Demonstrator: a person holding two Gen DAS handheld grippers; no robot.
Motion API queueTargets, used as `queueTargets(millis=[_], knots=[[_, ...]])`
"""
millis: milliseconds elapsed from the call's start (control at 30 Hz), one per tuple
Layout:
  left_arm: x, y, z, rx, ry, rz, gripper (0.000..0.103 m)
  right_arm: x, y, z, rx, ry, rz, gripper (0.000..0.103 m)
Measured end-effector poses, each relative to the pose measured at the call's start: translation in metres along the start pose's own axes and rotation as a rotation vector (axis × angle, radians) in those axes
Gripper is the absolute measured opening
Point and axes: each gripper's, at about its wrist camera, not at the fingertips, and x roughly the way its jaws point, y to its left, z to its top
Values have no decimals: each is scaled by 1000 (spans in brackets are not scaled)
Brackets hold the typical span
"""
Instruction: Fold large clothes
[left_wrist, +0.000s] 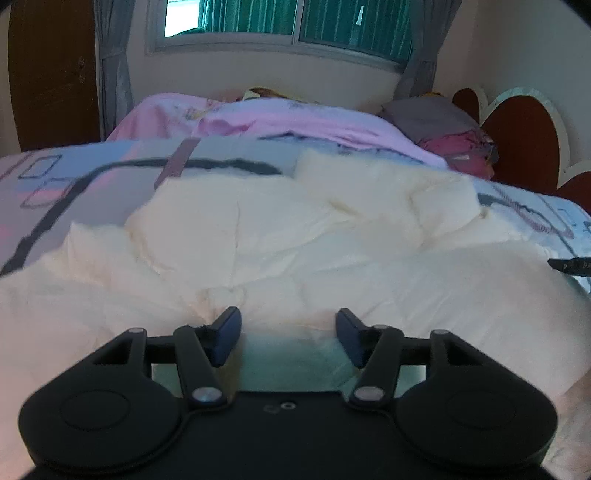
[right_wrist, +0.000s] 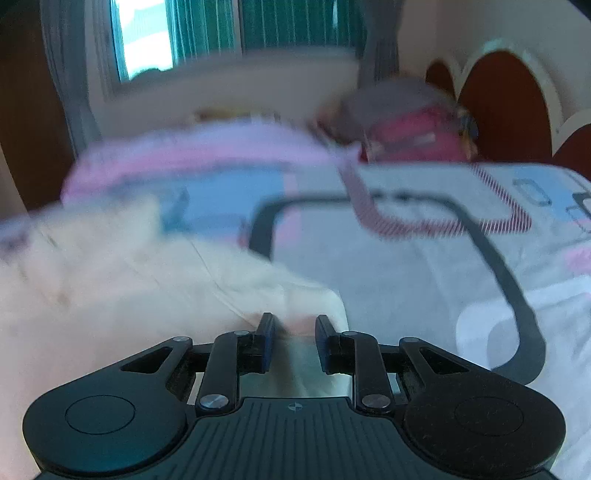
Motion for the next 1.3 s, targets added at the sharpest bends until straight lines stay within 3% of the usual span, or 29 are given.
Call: queueTargets(millis=[133,200,233,300,367,500,533,600,867,967,1133,1200,1267,1300], knots=[[-8,-1,-3,11,2,22,59,-7,-3,-3,9,-5,-19,24],[-29,-2,-5,13,-38,58,73,-34,-3,-7,36,-68,-5,24],[-42,-2,-9,19,-76,75,91,-51,-3,-13,40,-93,13,24],[-68,6,-23,-1,-141,108,97,-82,1,-31,28,-120,25,24],[-88,26,-39,-75,-134,118,93,-103,0,-49,39,-118,31,24],[-127,85,-77,-271,-116,217,84,-131,-11,-86,86,-89,-20,28],[-139,104,-89,-328,-117,240,82,-136,-15,-93,103,-80,-32,49],[-159,135,-106,-405,-125,287,80,-149,-17,-103,122,-102,-62,73],[-222,256,-164,-782,-213,400,78,-171,4,-97,138,-146,-56,72],[-234,286,-177,-895,-261,394,75,-166,23,-91,122,-139,-67,72],[-228,323,-179,-992,-322,339,70,-161,45,-85,149,-132,-65,72],[-226,334,-178,-1022,-339,323,62,-161,53,-83,144,-134,-67,72],[-225,345,-178,-1072,-339,327,42,-162,59,-81,133,-136,-67,72],[-229,345,-181,-1096,-344,322,39,-163,61,-80,127,-138,-69,72]])
